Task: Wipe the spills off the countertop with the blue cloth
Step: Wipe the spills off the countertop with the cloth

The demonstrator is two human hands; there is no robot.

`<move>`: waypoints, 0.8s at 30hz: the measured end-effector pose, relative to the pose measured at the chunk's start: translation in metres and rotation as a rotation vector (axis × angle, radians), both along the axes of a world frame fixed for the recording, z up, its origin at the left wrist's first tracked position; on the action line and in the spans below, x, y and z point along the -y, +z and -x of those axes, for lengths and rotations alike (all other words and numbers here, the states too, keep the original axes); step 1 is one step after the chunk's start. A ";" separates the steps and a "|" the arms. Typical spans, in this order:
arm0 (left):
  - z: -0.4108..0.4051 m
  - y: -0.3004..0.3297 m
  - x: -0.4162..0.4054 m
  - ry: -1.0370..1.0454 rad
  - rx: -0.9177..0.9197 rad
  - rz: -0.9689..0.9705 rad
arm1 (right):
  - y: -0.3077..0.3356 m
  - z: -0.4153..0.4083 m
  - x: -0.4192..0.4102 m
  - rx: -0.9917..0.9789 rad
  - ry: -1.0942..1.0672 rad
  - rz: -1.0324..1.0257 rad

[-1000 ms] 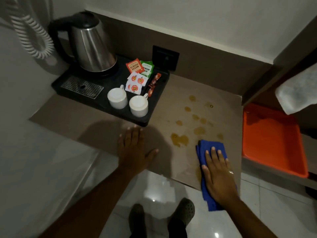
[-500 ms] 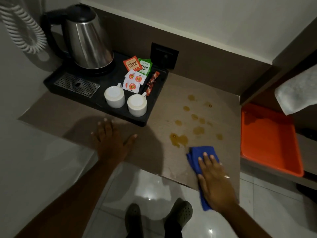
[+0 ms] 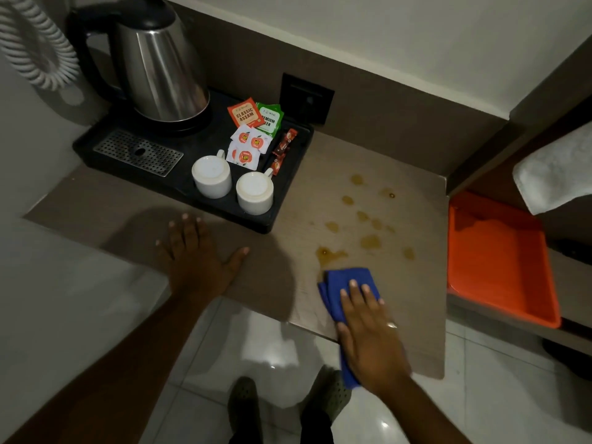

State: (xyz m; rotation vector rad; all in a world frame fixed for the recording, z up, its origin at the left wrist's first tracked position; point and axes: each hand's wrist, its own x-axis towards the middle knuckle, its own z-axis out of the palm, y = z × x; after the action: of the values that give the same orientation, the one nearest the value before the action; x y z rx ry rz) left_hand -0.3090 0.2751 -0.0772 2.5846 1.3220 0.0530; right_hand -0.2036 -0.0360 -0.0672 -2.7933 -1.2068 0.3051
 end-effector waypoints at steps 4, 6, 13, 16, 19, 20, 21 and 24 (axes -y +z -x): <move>0.001 0.000 0.001 0.004 0.017 -0.002 | 0.006 -0.043 0.065 -0.030 -0.221 0.009; 0.001 0.001 0.002 0.002 0.018 -0.006 | 0.004 -0.050 0.048 0.000 -0.422 0.008; 0.001 0.002 0.002 -0.001 -0.006 -0.016 | 0.002 -0.009 -0.100 0.003 -0.236 -0.038; 0.000 0.004 0.002 0.001 0.003 -0.021 | 0.005 0.002 -0.070 -0.012 0.089 -0.002; 0.001 0.004 0.002 0.001 -0.004 -0.014 | 0.007 -0.029 -0.005 -0.028 0.047 0.004; 0.001 0.003 0.001 0.001 -0.008 -0.009 | 0.009 -0.041 0.010 -0.036 -0.034 0.005; 0.001 0.002 0.001 -0.003 -0.008 -0.006 | 0.010 -0.052 0.018 -0.041 -0.121 0.004; 0.002 -0.001 -0.001 -0.005 0.006 -0.022 | 0.008 -0.073 -0.009 -0.013 -0.404 0.005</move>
State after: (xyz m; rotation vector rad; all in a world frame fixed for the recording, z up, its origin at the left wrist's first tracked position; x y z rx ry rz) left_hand -0.3107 0.2760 -0.0781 2.6041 1.3201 0.0748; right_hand -0.1305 -0.0271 -0.0590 -2.9425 -0.6136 0.2905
